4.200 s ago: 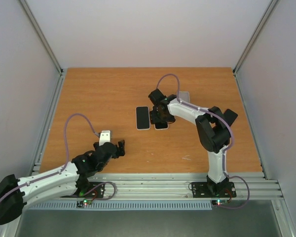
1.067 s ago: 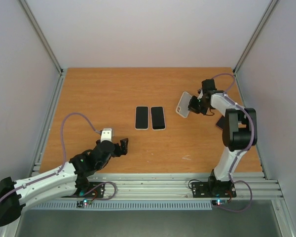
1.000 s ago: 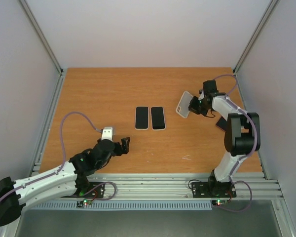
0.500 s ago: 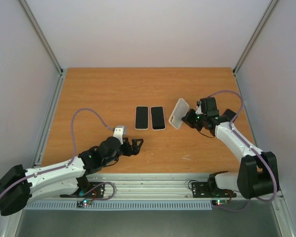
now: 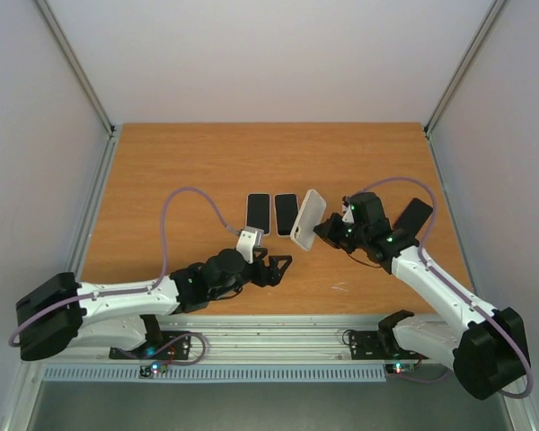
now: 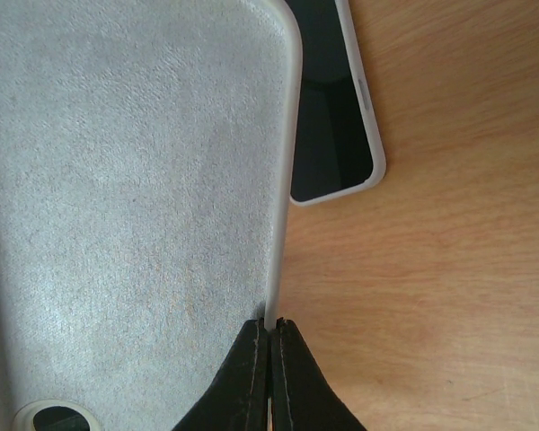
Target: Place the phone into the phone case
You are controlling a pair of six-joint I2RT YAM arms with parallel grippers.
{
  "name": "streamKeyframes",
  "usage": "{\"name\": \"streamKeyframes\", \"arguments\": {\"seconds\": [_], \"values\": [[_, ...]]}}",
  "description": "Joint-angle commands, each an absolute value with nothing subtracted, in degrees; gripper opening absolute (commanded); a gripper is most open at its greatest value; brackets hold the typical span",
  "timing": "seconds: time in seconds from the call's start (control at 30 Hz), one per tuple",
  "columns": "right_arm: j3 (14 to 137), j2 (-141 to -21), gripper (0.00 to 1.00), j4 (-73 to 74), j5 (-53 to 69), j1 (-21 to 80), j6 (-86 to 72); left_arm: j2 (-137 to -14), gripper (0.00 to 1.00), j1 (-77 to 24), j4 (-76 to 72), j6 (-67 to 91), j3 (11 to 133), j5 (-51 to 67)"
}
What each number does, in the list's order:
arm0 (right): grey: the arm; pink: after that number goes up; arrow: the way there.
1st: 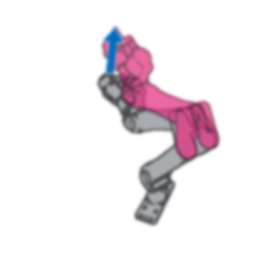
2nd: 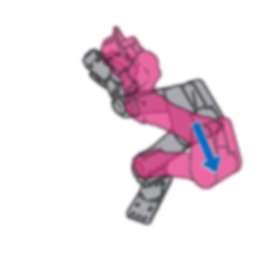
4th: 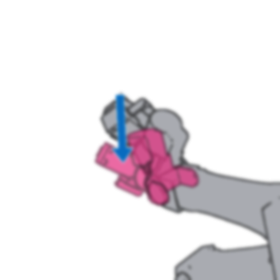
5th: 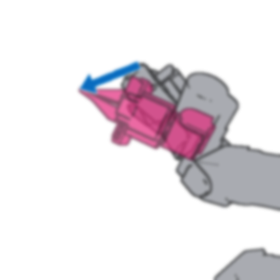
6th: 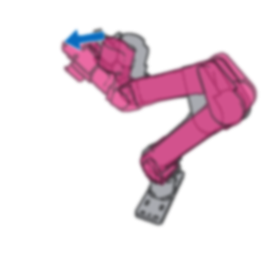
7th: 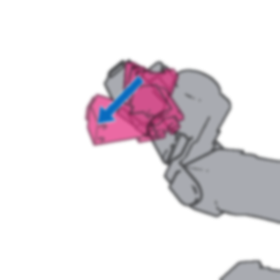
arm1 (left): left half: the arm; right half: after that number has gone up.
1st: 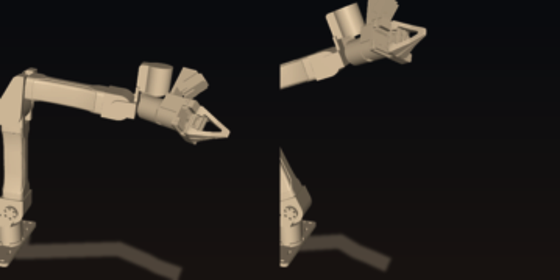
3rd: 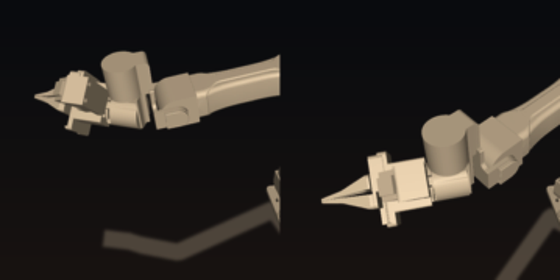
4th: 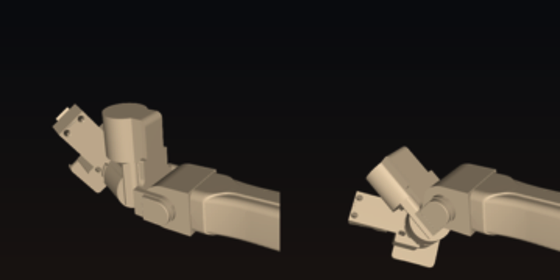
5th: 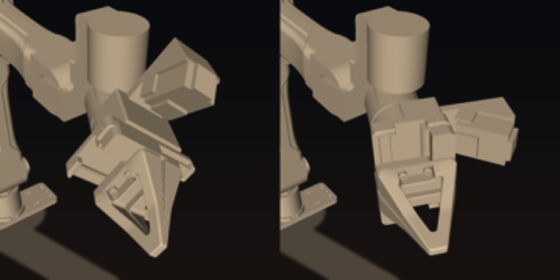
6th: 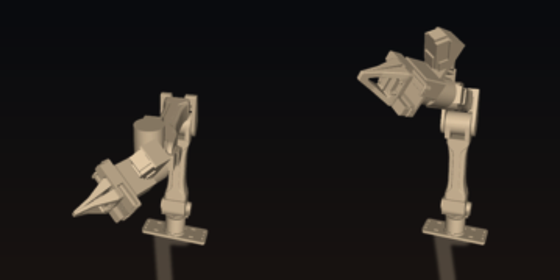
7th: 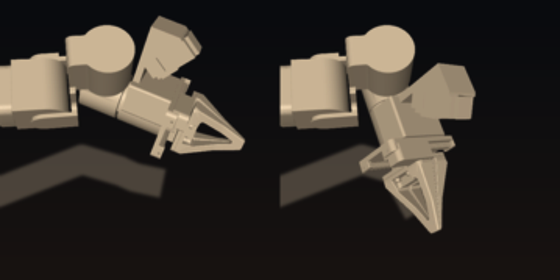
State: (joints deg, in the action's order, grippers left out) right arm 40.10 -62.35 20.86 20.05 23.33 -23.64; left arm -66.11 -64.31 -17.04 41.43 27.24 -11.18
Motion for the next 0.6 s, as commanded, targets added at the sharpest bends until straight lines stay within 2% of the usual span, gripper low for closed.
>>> {"name": "streamKeyframes", "arguments": {"seconds": [0.0,0.33,0.57], "values": [[38.69,-59.32,0.01,20.16,17.83,25.37,-25.79,-69.35,0.88,-64.63,-26.18,40.08,29.3,-12.37],[38.11,-59.79,0.01,19.31,17.01,28.8,-25.93,-75.37,0.73,-64.86,-30.42,38.7,32.95,-11.5],[37.37,-60.56,0.01,17.43,17.05,31.28,-26.37,-77.49,0.53,-64.86,-30.97,38.76,33.45,-14.59]]}}
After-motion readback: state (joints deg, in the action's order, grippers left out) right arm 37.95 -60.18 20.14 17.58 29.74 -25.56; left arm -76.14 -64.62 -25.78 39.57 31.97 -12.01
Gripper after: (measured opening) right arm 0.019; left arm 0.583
